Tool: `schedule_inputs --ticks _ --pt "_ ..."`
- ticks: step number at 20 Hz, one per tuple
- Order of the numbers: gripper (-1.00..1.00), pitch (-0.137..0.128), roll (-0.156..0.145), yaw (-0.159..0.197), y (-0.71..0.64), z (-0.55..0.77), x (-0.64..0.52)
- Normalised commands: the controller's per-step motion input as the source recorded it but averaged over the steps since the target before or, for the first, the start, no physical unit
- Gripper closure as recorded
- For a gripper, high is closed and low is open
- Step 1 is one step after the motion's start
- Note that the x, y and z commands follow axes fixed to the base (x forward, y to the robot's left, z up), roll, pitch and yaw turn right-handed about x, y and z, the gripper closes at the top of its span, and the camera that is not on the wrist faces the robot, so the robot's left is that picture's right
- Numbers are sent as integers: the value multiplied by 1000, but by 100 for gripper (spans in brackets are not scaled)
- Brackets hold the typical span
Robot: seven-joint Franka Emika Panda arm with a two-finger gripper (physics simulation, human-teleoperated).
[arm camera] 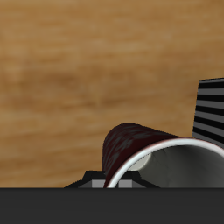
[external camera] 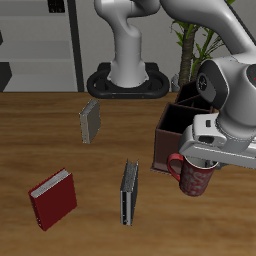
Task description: Place the red mug into the left desk caddy's left compartment
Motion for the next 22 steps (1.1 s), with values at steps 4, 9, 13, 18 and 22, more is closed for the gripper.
schedule_inputs --ticks 4,9,13,18,22 --pt "100 -65 -15 11 -76 617 -266" --pt "100 -92 -29 42 -135 845 -418" --pt "100 -112 -3 18 -125 978 -574" --pt "100 -53 -19 -21 -101 687 -585" --pt "100 -17 -30 -22 40 344 -490"
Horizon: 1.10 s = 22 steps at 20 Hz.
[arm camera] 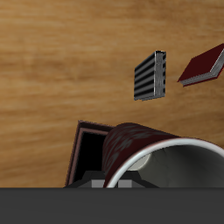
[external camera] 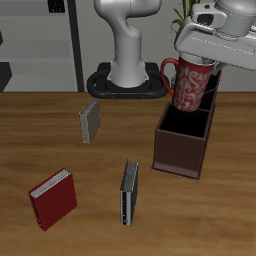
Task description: Place the red mug into the left desk caddy's left compartment
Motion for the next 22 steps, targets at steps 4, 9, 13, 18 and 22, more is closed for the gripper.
schedule_inputs --ticks 4,9,13,18,22 --pt "100 11 -105 -81 162 25 -675" --pt "100 38 -14 8 329 -300 -529" --pt "100 -14 84 3 403 -141 -581" --pt "100 -28 40 -16 336 -39 -497" --pt "100 -24 18 -9 207 -105 -429"
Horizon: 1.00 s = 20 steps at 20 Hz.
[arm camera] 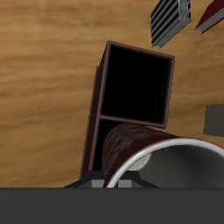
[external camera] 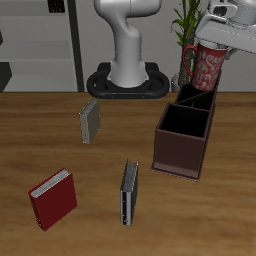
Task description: Place the red mug into the left desk caddy's left compartment
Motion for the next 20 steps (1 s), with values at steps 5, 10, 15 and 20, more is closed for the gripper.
schedule_inputs --ticks 5,10,15,20 --pt "100 -19 3 -22 69 -145 -426" --pt "100 -6 5 7 94 -144 -338" --pt "100 -10 1 5 67 -79 -273" --pt "100 45 -1 -14 24 -192 -279"
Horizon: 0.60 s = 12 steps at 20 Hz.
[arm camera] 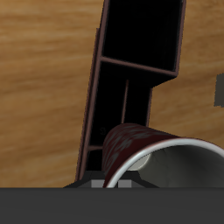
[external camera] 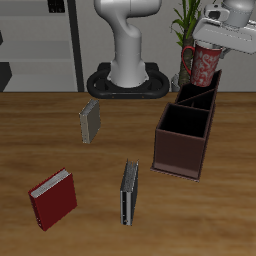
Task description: Place the red mug into the left desk caddy's left compartment
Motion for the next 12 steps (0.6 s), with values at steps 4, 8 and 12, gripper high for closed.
schedule_inputs --ticks 4,8,12 --pt "100 8 6 5 -14 -141 -302" --pt "100 -16 53 25 75 -160 -425" --pt "100 -9 69 54 122 -209 -354"
